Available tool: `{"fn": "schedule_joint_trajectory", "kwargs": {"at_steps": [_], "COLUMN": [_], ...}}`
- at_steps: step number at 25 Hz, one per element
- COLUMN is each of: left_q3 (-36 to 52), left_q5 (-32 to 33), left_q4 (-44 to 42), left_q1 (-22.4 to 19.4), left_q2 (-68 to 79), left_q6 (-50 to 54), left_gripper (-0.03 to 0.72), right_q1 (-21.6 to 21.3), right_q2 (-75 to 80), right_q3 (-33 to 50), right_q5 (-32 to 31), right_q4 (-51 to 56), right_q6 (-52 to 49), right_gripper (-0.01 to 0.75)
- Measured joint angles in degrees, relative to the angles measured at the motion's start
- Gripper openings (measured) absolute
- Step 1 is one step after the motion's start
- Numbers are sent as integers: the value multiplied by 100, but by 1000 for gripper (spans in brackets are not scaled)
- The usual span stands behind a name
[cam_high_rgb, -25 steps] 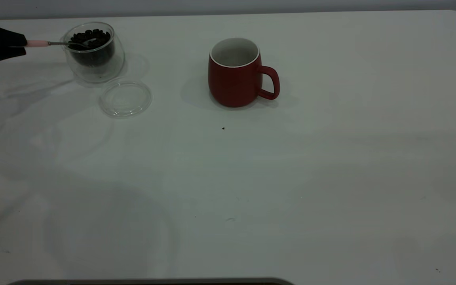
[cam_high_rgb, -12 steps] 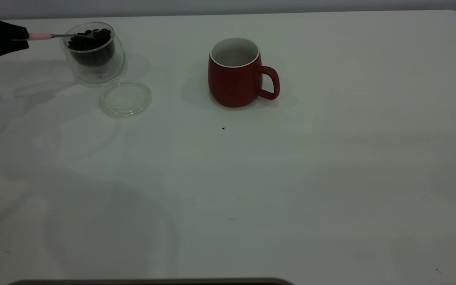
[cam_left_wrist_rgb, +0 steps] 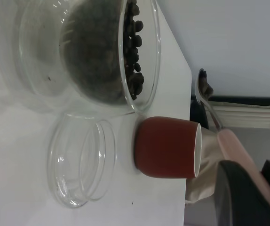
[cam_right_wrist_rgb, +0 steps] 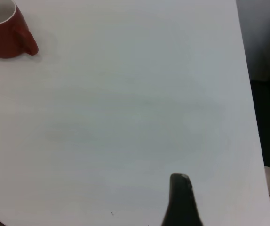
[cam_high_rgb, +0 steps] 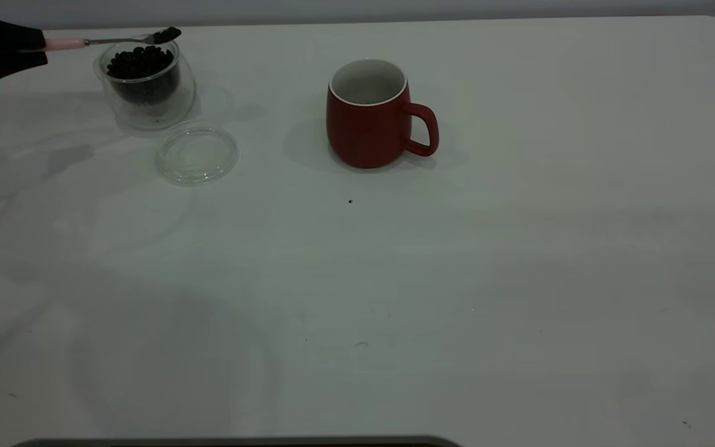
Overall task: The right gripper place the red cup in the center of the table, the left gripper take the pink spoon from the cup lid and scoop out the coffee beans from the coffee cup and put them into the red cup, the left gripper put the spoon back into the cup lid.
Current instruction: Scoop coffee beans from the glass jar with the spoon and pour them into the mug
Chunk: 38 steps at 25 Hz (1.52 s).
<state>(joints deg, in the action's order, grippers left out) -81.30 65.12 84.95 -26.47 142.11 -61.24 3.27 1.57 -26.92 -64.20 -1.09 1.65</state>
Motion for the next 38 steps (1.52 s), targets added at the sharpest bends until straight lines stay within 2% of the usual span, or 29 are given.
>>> {"fn": "schedule_joint_trajectory", "kwargs": {"at_steps": [6,16,23,38], "left_q3": [0,0,0,0], "left_q5": [0,2,7,-546], "left_q4": [-85,-96,309,391], "left_q1": [268,1125,1685,2165], "left_q2": [0,0,0,0], "left_q6": [0,0,-140,-631], "left_gripper": [127,127,127,127], "right_q1": [0,0,0,0], "right_q2": [0,0,0,0], "right_q3": [0,0,0,0], "right_q5": [0,0,-4,-4], "right_q4": [0,0,0,0], "right_q6": [0,0,0,0], "right_gripper": [585,585,585,585]}}
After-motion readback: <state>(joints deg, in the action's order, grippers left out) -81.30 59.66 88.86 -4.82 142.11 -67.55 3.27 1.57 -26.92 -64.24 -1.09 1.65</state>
